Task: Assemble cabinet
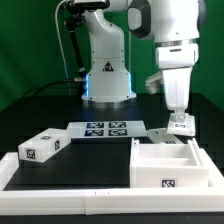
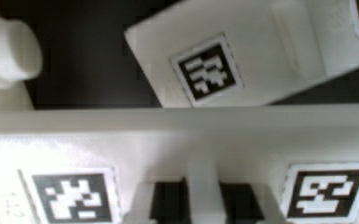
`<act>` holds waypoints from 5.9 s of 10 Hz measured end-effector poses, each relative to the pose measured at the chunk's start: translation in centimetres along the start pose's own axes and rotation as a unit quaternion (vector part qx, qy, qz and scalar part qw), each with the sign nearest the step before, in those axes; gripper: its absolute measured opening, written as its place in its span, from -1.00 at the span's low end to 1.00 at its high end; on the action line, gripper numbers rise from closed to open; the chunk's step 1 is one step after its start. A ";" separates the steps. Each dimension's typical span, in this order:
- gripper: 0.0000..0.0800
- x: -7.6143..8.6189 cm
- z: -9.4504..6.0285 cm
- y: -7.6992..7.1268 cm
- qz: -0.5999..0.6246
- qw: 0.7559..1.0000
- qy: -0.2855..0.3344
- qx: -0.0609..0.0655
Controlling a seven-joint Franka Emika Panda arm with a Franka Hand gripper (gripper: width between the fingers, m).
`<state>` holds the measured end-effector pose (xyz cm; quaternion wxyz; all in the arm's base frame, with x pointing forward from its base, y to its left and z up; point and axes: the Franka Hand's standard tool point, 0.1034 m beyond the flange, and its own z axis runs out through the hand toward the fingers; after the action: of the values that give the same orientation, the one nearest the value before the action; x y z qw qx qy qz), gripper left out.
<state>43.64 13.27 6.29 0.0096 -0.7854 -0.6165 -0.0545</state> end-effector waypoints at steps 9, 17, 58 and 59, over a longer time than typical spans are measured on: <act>-0.83 0.2 0.7 1.4 -0.039 0.999 -0.002 0.011; -0.82 -0.3 0.8 2.0 -0.021 1.000 -0.002 0.010; 0.98 -1.7 -2.2 10.7 0.025 0.999 -0.024 0.016; 1.00 -1.9 -2.4 9.7 0.022 0.999 -0.025 0.014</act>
Offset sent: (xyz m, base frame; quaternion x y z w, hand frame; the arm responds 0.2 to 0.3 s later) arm 0.0236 -0.0034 -0.0157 0.0336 0.0265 -0.1925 0.9804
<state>52.39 8.88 9.02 0.0063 -0.7998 -0.5997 -0.0263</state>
